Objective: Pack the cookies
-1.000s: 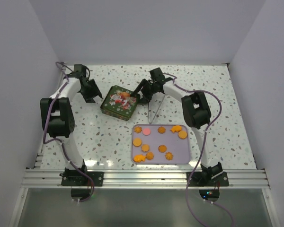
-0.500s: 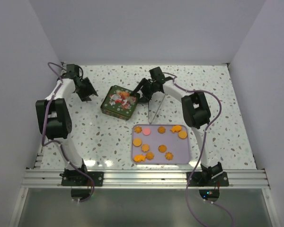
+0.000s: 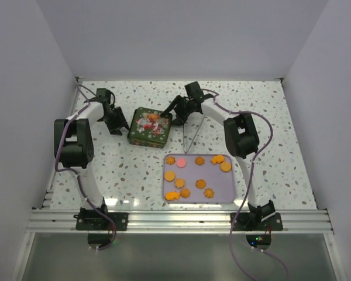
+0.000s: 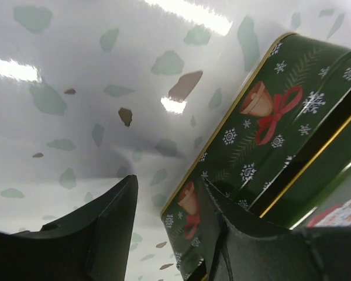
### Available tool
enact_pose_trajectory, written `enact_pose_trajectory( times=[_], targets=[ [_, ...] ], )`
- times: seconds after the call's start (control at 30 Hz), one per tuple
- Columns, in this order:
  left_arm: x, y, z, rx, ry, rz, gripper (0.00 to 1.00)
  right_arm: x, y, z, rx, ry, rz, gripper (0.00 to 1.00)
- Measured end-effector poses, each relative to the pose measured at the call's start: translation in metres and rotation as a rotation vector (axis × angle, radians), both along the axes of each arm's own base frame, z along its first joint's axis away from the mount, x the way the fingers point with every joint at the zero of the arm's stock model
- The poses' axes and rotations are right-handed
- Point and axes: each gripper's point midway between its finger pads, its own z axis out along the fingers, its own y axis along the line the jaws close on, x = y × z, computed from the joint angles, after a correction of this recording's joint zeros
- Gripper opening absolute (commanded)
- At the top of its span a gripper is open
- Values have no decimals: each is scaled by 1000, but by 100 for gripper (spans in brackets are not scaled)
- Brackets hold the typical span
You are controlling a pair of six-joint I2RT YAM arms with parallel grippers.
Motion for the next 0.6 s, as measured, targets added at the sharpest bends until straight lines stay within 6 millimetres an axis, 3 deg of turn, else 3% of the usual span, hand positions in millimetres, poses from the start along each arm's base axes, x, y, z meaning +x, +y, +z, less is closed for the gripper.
enact_pose_trajectory(
  times=[0.17,0.6],
  targets=[
    [-20,-7,-9,-17,44,-16,50,7,0,-1,0,6,-32,64],
    [-37,-42,-7,0,60,-113,50,28,-5,-3,-39,-34,-96,68]
  ],
)
